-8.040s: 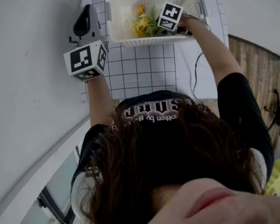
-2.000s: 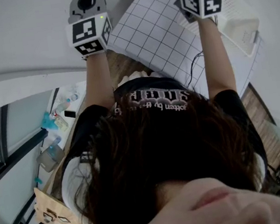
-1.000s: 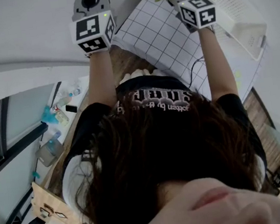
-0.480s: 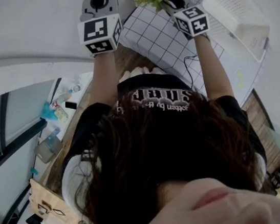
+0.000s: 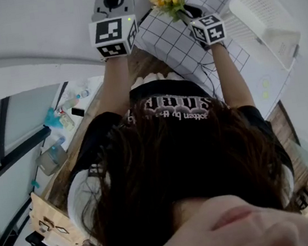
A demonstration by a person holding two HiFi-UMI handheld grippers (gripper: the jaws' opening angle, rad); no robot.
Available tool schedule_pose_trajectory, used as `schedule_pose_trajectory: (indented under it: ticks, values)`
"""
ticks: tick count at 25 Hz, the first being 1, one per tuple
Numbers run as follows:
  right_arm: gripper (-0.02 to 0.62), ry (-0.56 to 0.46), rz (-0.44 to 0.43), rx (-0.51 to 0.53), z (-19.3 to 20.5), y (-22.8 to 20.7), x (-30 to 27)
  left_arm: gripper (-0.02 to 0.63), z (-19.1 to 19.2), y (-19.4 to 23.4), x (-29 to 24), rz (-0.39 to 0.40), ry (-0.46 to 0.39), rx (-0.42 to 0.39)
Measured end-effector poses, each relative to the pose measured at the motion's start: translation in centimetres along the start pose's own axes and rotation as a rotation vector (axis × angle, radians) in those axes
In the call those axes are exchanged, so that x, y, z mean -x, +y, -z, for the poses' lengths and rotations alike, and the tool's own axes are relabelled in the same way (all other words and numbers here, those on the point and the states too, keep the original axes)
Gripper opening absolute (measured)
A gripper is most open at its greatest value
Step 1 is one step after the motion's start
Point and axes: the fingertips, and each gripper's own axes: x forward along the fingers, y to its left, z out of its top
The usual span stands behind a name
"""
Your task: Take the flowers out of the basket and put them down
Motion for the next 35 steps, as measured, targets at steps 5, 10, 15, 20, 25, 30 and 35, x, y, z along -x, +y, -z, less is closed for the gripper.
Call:
schedule_pose_trajectory:
  ticks: [5, 10, 15, 20, 25, 30, 35]
  values:
    - [0.106, 0.054, -0.004, -0.027, 2.6, 0.2, -1.2, 0.002, 0.0, 0.8, 0.3, -0.009, 0.005, -0.003]
    - [0.107, 0.095, -0.01, -0.048, 4.4, 0.5, -2.1, 0.002, -0.1, 1.3, 0.5, -0.007, 0.0, -0.006]
    - [0.115, 0.139, -0.011, -0.042, 6.1, 0.7, -2.4, 0.002, -0.2, 1.3, 0.6, 0.009, -0.001, -0.018]
    - [0.126, 0.166, -0.005, -0.032, 6.9, 0.7, -2.3, 0.002, -0.4, 1.1, 0.8, 0.022, -0.009, -0.024]
    - [0.167, 0.177, -0.042, -0.025, 7.3, 1.2, -2.3, 0.002, -0.4, 0.5, 0.9, 0.062, -0.021, -0.01]
    - [0.19, 0.18, -0.052, -0.015, 7.4, 1.6, -2.2, 0.002, -0.2, 0.6, 1.0, 0.06, -0.017, -0.013]
    - [0.235, 0.168, -0.052, -0.027, 7.0, 1.8, -2.0, 0.002, 0.1, 0.5, 1.0, 0.063, -0.009, -0.01]
